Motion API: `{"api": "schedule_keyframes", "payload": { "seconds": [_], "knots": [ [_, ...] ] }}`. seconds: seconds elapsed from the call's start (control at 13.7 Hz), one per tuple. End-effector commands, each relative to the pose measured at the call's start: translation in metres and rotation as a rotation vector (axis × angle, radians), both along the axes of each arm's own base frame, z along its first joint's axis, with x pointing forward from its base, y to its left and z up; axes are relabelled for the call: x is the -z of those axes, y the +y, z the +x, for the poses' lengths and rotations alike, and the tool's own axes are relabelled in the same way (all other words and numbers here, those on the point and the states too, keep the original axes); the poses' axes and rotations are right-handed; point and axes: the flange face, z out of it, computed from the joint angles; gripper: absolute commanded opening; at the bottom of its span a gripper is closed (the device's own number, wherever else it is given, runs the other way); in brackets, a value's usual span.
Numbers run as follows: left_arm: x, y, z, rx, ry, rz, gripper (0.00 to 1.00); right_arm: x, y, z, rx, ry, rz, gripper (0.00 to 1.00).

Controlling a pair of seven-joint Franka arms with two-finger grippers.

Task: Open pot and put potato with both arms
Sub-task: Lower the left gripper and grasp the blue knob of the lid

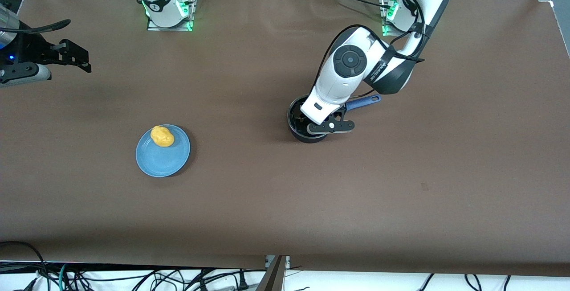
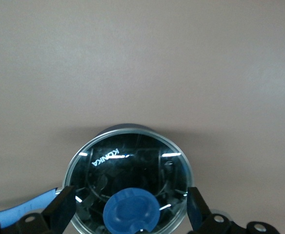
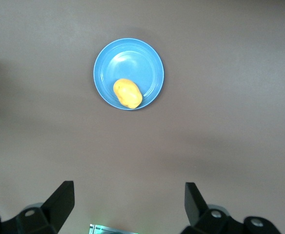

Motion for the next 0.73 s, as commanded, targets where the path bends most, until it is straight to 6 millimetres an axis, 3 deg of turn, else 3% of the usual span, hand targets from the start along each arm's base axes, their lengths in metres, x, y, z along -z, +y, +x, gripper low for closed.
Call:
{"api": "schedule_keyframes", "payload": {
  "seconds": [0.0,0.36,0.66],
  "knots": [
    [0.012,-0.010,-0.021,0.045,-0.014,0.044,1.00,-0.009,0.002,-0.007,-0.004,-0.008,-0.011,1.00],
    [0.042,-0.021,-0.049,0.070,-0.026,0.073,1.00,-0.005,0.004,-0.003,-0.013,-0.006,-0.005,1.00],
    [0.056,-0.021,-0.052,0.067,-0.032,0.084,1.00,-0.003,0.005,-0.001,-0.013,-0.005,0.000,1.00]
  ]
}}
